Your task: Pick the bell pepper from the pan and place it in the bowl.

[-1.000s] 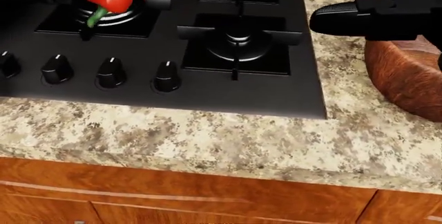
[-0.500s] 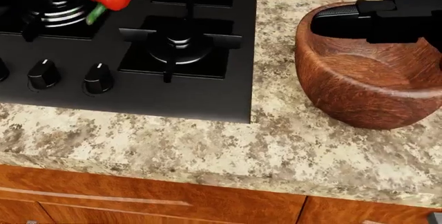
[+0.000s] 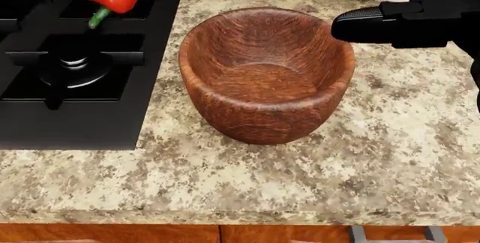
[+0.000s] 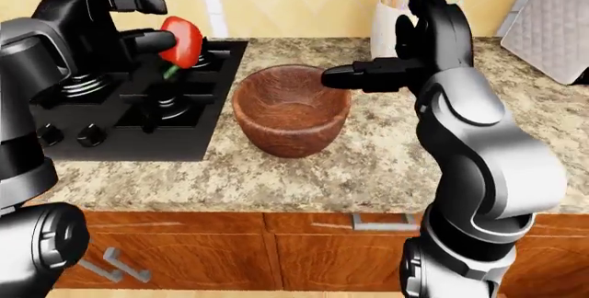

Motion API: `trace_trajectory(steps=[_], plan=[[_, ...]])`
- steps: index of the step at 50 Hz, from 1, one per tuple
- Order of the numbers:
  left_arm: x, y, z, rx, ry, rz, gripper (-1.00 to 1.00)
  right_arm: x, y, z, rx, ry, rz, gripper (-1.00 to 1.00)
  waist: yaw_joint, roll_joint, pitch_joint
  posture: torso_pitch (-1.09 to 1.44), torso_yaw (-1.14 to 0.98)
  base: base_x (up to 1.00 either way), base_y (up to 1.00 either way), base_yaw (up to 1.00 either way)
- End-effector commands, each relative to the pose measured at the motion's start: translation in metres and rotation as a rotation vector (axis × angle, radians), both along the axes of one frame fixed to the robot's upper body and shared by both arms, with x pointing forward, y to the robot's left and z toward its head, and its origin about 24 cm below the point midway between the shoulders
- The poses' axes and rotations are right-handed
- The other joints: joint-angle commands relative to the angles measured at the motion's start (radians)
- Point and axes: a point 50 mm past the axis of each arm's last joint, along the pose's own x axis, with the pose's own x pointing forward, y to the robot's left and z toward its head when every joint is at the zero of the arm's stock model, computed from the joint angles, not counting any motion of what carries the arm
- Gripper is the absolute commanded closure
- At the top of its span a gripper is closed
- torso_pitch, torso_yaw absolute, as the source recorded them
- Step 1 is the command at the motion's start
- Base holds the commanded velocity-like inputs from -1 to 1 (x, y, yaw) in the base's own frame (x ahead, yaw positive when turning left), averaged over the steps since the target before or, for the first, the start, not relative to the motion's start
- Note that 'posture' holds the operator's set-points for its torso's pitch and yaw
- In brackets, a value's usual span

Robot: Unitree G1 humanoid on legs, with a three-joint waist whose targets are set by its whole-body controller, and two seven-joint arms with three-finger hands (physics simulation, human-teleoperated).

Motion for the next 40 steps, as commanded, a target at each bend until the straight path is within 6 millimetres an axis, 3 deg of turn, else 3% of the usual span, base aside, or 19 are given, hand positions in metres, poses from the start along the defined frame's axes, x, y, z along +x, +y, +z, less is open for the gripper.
trace_trajectory(steps=[1, 5, 8, 11, 14, 15, 17, 22, 40], plan=[[-0.006, -0.004, 0.022, 0.005, -0.106, -0.028, 0.42, -0.006, -0.003, 0.014, 0.003, -0.082, -0.024, -1.0, -0.002, 0.001, -0.02, 0.0, 0.0, 0.0, 0.0, -1.0], [-0.007, -0.005, 0.022, 0.003, -0.105, -0.027, 0.42, -0.006, -0.003, 0.014, 0.003, -0.085, -0.032, -1.0, 0.012, 0.031, -0.012, 0.0, 0.0, 0.0, 0.0, -0.89], [-0.007, -0.004, 0.022, 0.002, -0.106, -0.026, 0.42, -0.006, -0.003, 0.013, 0.0, -0.087, -0.038, -1.0, 0.008, 0.019, 0.015, 0.0, 0.0, 0.0, 0.0, 0.0], [-0.007, -0.004, 0.022, 0.0, -0.108, -0.026, 0.42, -0.006, -0.004, 0.013, 0.003, -0.088, -0.04, -1.0, -0.003, 0.025, 0.011, 0.0, 0.0, 0.0, 0.0, 0.0], [-0.007, -0.004, 0.022, -0.002, -0.11, -0.025, 0.42, -0.006, -0.002, 0.012, 0.003, -0.087, -0.034, -1.0, -0.019, 0.068, -0.019, 0.0, 0.0, 0.0, 0.0, 0.0], [-0.008, -0.004, 0.023, -0.002, -0.112, -0.025, 0.42, -0.006, -0.002, 0.012, 0.002, -0.086, -0.032, -1.0, -0.008, 0.039, 0.003, 0.0, 0.0, 0.0, 0.0, 0.0], [-0.008, -0.004, 0.023, -0.006, -0.114, -0.024, 0.42, -0.006, -0.002, 0.011, 0.004, -0.086, -0.03, -1.0, -0.007, 0.037, -0.009, 0.0, 0.0, 0.0, 0.0, 0.0], [-0.008, -0.004, 0.022, -0.007, -0.113, -0.02, 0.41, -0.007, -0.002, 0.012, 0.001, -0.087, -0.031, -1.0, 0.003, 0.021, -0.013, 0.0, 0.0, 0.0, 0.0, 0.0], [-0.005, -0.024, 0.036, -0.04, -0.146, -0.054, 0.37, -0.004, -0.003, 0.016, -0.001, -0.093, -0.038, -1.0, 0.013, 0.012, -0.008, 0.0, 0.0, 0.0, 0.0, 0.0]])
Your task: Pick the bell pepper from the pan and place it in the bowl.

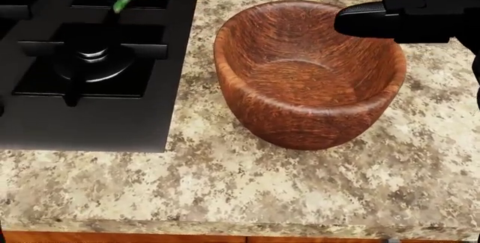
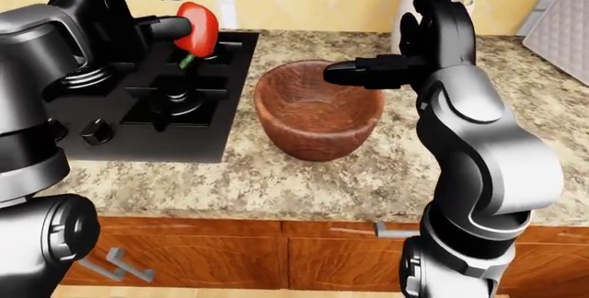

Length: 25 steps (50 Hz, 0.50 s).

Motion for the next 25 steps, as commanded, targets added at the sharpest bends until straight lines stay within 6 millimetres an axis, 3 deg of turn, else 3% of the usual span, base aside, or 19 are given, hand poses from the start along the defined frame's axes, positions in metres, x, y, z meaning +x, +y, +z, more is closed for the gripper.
trace_trajectory(steps=[1, 25], plan=[[-0.007, -0.003, 0.026, -0.013, -0.124, -0.008, 0.36, -0.006, -0.001, 0.016, -0.006, -0.087, -0.009, -1.0, 0.0, 0.002, -0.032, 0.0, 0.0, 0.0, 0.0, 0.0], [0.01, -0.039, 0.037, -0.113, -0.147, -0.059, 0.33, -0.007, -0.003, 0.013, -0.002, -0.082, -0.015, -1.0, 0.004, -0.003, -0.032, 0.0, 0.0, 0.0, 0.0, 0.0]])
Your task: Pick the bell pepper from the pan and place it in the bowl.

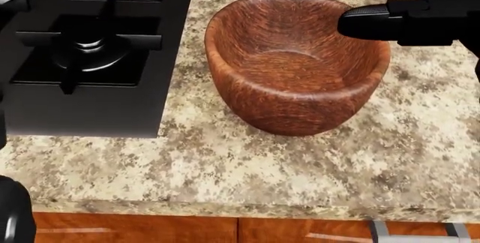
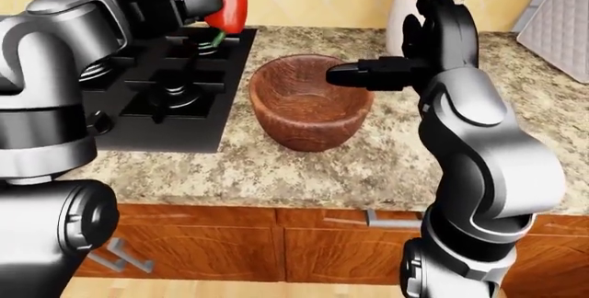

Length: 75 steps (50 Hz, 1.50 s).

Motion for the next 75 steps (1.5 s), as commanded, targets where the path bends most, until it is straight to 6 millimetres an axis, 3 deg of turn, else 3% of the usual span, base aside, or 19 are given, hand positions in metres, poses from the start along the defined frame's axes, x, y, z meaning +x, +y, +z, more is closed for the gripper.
trace_trajectory(steps=[1, 21, 46, 75], plan=[[-0.006, -0.004, 0.025, -0.024, -0.116, -0.019, 0.34, -0.006, 0.0, 0.014, -0.005, -0.081, -0.004, -1.0, 0.0, -0.002, -0.03, 0.0, 0.0, 0.0, 0.0, 0.0], [0.013, -0.045, 0.012, -0.019, -0.087, -0.105, 0.29, -0.005, -0.002, 0.009, 0.005, -0.076, -0.004, -1.0, 0.002, -0.011, -0.041, 0.0, 0.0, 0.0, 0.0, 0.0], [0.009, -0.086, -0.005, 0.023, -0.061, -0.208, 0.27, -0.007, -0.001, 0.004, 0.013, -0.071, -0.004, -1.0, 0.002, -0.02, -0.041, 0.0, 0.0, 0.0, 0.0, 0.0], [0.004, -0.106, -0.035, 0.103, -0.018, -0.27, 0.28, -0.01, -0.004, 0.005, 0.014, -0.074, -0.009, -1.0, 0.006, -0.028, -0.039, 0.0, 0.0, 0.0, 0.0, 0.0]])
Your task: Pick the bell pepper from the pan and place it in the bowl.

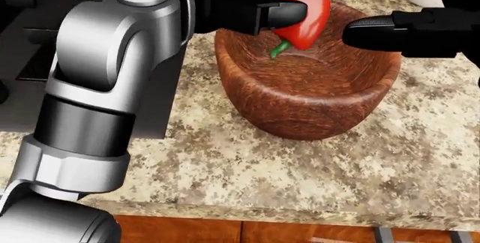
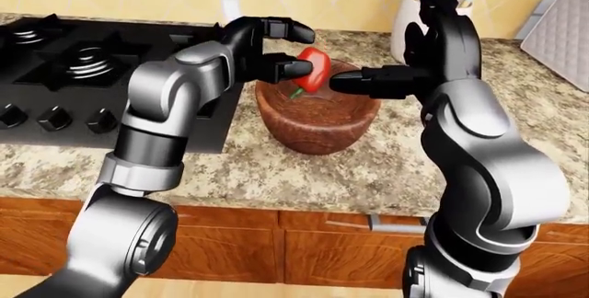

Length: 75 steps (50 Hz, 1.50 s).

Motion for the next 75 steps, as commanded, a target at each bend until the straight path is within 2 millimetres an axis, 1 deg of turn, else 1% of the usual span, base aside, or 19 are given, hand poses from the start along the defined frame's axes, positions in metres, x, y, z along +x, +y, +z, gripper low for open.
trace_trajectory(steps=[1, 17, 21, 27, 31, 37, 41, 43, 45, 47, 51, 52, 56, 58, 67, 71, 75], plan=[[-0.007, -0.003, 0.028, -0.036, -0.117, -0.026, 0.29, -0.005, 0.0, 0.012, -0.004, -0.077, -0.007, -1.0, 0.0, -0.005, -0.031, 0.0, 0.0, 0.0, 0.0, 0.0], [-0.007, -0.006, 0.016, -0.003, -0.098, -0.048, 0.28, -0.004, 0.001, 0.012, 0.002, -0.078, -0.005, -1.0, 0.001, -0.005, -0.034, 0.0, 0.0, 0.0, 0.0, 0.0], [-0.008, -0.006, 0.017, 0.002, -0.101, -0.05, 0.27, -0.005, 0.002, 0.013, 0.002, -0.079, -0.003, -1.0, 0.001, -0.006, -0.035, 0.0, 0.0, 0.0, 0.0, 0.0], [-0.008, -0.007, 0.016, 0.009, -0.1, -0.057, 0.21, -0.004, 0.002, 0.012, 0.001, -0.077, -0.001, -1.0, 0.001, -0.006, -0.035, 0.0, 0.0, 0.0, 0.0, 0.0], [-0.007, -0.007, 0.013, 0.014, -0.098, -0.057, 0.11, -0.004, 0.002, 0.015, 0.002, -0.08, -0.001, -1.0, 0.0, -0.006, -0.036, 0.0, 0.0, 0.0, 0.0, 0.0], [-0.008, -0.01, 0.011, 0.019, -0.095, -0.065, 0.08, -0.003, 0.002, 0.014, 0.002, -0.08, 0.0, -1.0, 0.001, -0.007, -0.035, 0.0, 0.0, 0.0, 0.0, 0.0], [-0.008, -0.01, 0.011, 0.021, -0.095, -0.067, -0.02, -0.003, 0.001, 0.012, 0.004, -0.079, -0.002, -1.0, 0.001, -0.008, -0.036, 0.0, 0.0, 0.0, 0.0, 0.0], [-0.008, -0.01, 0.011, 0.022, -0.096, -0.067, -0.11, -0.004, 0.001, 0.012, 0.005, -0.077, -0.002, -1.0, 0.001, -0.008, -0.035, 0.0, 0.0, 0.0, 0.0, 0.0], [-0.008, -0.009, 0.01, 0.022, -0.096, -0.067, -0.39, -0.004, 0.002, 0.011, 0.005, -0.076, -0.002, -1.0, 0.001, -0.008, -0.035, 0.0, 0.0, 0.0, 0.0, 0.0], [-0.008, -0.009, 0.011, 0.022, -0.096, -0.067, -0.49, -0.004, 0.002, 0.012, 0.005, -0.077, -0.001, -1.0, 0.001, -0.008, -0.035, 0.0, 0.0, 0.0, 0.0, 0.0], [-0.009, -0.009, 0.011, 0.02, -0.095, -0.064, -0.62, -0.004, 0.003, 0.011, 0.006, -0.076, 0.0, -1.0, 0.001, -0.007, -0.035, 0.0, 0.0, 0.0, 0.0, 0.0], [-0.009, -0.008, 0.011, 0.018, -0.096, -0.064, -0.69, -0.005, 0.003, 0.011, 0.006, -0.076, 0.0, -1.0, 0.001, -0.007, -0.035, 0.0, 0.0, 0.0, 0.0, 0.0], [-0.006, -0.006, 0.012, 0.003, -0.099, -0.044, -0.79, -0.003, 0.004, 0.012, 0.005, -0.078, 0.002, -1.0, 0.001, -0.008, -0.035, 0.0, 0.0, 0.0, 0.0, 0.0], [-0.005, -0.004, 0.016, -0.01, -0.106, -0.027, -1.0, -0.003, 0.005, 0.015, 0.005, -0.081, 0.003, -1.0, 0.0, -0.007, -0.035, 0.0, 0.0, 0.0, 0.0, 0.0], [0.0, 0.014, 0.043, -0.081, -0.176, 0.079, -1.0, 0.004, 0.011, 0.031, -0.005, -0.1, 0.01, -1.0, -0.002, -0.002, -0.031, 0.0, 0.0, 0.0, 0.0, 0.0], [0.0, 0.027, 0.056, -0.094, -0.221, 0.141, -1.0, 0.008, 0.014, 0.042, -0.013, -0.104, 0.018, -1.0, -0.003, 0.001, -0.031, 0.0, 0.0, 0.0, 0.0, 0.0], [-0.001, 0.042, 0.063, -0.121, -0.247, 0.209, -1.0, 0.011, 0.017, 0.048, -0.03, -0.106, 0.018, -1.0, -0.004, 0.006, -0.029, 0.0, 0.0, 0.0, 0.0, 0.0]])
